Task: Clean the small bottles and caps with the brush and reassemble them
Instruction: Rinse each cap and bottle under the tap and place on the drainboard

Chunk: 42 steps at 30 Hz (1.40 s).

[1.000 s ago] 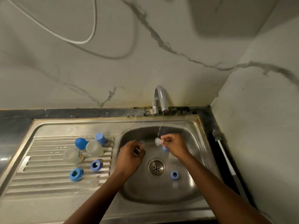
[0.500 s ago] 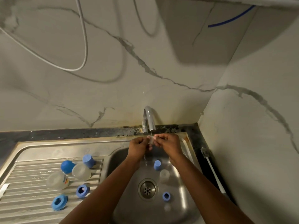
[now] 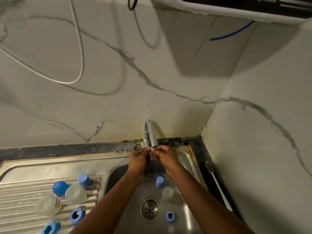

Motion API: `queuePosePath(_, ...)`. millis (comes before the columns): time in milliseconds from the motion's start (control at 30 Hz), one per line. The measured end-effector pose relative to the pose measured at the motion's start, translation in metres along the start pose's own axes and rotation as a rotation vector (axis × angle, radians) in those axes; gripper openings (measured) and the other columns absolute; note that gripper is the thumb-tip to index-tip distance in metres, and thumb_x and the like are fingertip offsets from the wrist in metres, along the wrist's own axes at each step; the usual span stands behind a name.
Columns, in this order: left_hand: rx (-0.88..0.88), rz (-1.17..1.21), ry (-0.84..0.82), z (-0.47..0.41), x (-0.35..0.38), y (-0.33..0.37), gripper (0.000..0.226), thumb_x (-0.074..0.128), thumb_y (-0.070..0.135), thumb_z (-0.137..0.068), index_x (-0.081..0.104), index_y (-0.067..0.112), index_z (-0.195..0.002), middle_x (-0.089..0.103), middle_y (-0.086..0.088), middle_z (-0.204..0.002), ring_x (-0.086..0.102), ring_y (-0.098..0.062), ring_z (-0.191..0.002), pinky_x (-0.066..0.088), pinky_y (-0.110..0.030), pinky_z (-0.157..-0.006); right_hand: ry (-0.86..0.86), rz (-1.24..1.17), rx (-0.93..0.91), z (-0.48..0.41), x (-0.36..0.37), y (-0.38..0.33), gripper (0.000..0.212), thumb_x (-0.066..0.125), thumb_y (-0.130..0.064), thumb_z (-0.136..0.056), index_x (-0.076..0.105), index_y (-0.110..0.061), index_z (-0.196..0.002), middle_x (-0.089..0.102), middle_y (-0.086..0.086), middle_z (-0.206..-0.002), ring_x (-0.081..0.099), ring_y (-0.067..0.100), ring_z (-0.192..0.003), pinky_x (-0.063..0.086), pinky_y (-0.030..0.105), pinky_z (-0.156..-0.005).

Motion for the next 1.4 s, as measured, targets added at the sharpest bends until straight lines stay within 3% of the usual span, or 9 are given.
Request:
queuePosePath(167,0.010,0.009,-0.031,0.002,-0.001,0.001,0.034,0.063,0.019,-0.105,0.070,-0.014,-0.098,0.071,-0.021,-0.080,0.067,-0.023,-0.068,0.059,-0.030,-0.065,0.011,-0.004,0.000,0.000,0.000,0.004,0.014,0.068,-0.016,-0.100,0.077,-0.007,-0.094,0.072,0.004,-0.066,0.063,0.011,-0.055,0.048,0.020,-0.051)
queuePosePath(267,0.045,-0.007,-0.052,0.003,0.001,0.001,0.037,0.064,0.020,-0.104,0.068,-0.016,-0.096,0.068,-0.022,-0.078,0.064,-0.026,-0.068,0.057,-0.034,-0.068,0.072,0.078,0.005,0.000,-0.001,0.004,0.020,0.067,-0.025,-0.101,0.075,-0.010,-0.089,0.069,0.000,-0.061,0.058,0.008,-0.048,0.044,0.021,-0.047)
queuePosePath(400,0.113,-0.188,-0.063,0.003,0.005,0.008,0.030,0.069,0.024,-0.101,0.072,-0.003,-0.088,0.073,-0.021,-0.079,0.064,-0.021,-0.067,0.056,-0.031,-0.067,0.127,0.158,0.045,0.000,-0.007,0.001,0.018,0.061,-0.021,-0.102,0.075,-0.011,-0.096,0.066,0.003,-0.067,0.055,0.012,-0.053,0.040,0.022,-0.047)
queuePosePath(633,0.173,-0.275,0.004,0.000,0.003,0.013,0.019,0.073,0.022,-0.098,0.075,0.006,-0.086,0.074,-0.002,-0.071,0.068,-0.006,-0.062,0.053,-0.016,-0.059,-0.048,-0.185,0.259,0.007,-0.001,0.012,0.022,0.057,-0.022,-0.103,0.073,-0.007,-0.104,0.054,-0.001,-0.059,0.043,0.008,-0.048,0.034,0.020,-0.047)
queuePosePath(800,0.110,-0.185,-0.081,0.003,0.005,0.007,0.028,0.057,0.019,-0.108,0.078,0.005,-0.095,0.075,-0.017,-0.082,0.068,-0.019,-0.072,0.057,-0.029,-0.071,-0.106,-0.396,0.250,0.004,-0.002,0.007,0.022,0.064,-0.014,-0.101,0.072,0.001,-0.115,0.068,0.011,-0.081,0.056,0.011,-0.061,0.051,0.021,-0.055)
queuePosePath(1000,0.118,-0.145,-0.023,0.002,-0.005,0.012,0.006,0.077,0.007,-0.093,0.078,0.004,-0.098,0.079,-0.015,-0.091,0.077,-0.031,-0.088,0.064,-0.039,-0.082,-0.235,-0.557,0.259,0.013,0.003,0.006,0.023,0.060,-0.001,-0.096,0.072,0.002,-0.116,0.075,0.017,-0.096,0.068,0.019,-0.081,0.059,0.025,-0.069)
queuePosePath(1167,0.152,-0.148,0.039,0.002,-0.006,0.019,0.020,0.078,0.002,-0.090,0.071,0.009,-0.107,0.078,-0.012,-0.093,0.079,-0.029,-0.086,0.066,-0.038,-0.077,-0.220,-0.467,0.156,0.015,-0.001,-0.001,0.025,0.064,-0.011,-0.099,0.071,0.000,-0.121,0.076,0.019,-0.107,0.073,0.022,-0.089,0.060,0.029,-0.074)
queuePosePath(1267,0.170,-0.171,-0.007,0.005,0.002,0.021,0.010,0.069,0.005,-0.098,0.078,0.007,-0.102,0.079,-0.014,-0.086,0.078,-0.034,-0.083,0.066,-0.042,-0.081,-0.186,-0.236,0.053,0.010,-0.005,-0.005,0.021,0.068,-0.009,-0.098,0.073,-0.003,-0.117,0.078,0.017,-0.101,0.074,0.019,-0.083,0.059,0.027,-0.072)
queuePosePath(1400,0.160,-0.187,-0.032,0.003,0.002,0.014,0.025,0.061,0.012,-0.106,0.078,0.000,-0.093,0.078,-0.021,-0.082,0.078,-0.038,-0.081,0.065,-0.045,-0.082,-0.010,0.174,-0.134,0.003,-0.018,-0.009,0.015,0.070,-0.023,-0.099,0.079,-0.012,-0.100,0.080,0.005,-0.084,0.077,0.022,-0.080,0.063,0.033,-0.074)
Point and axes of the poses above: each hand's wrist, its own z-axis away from the middle knuckle, its own x-axis out of the palm, y = z × x, the point moved 7 cm from there along -z, towards the middle knuckle
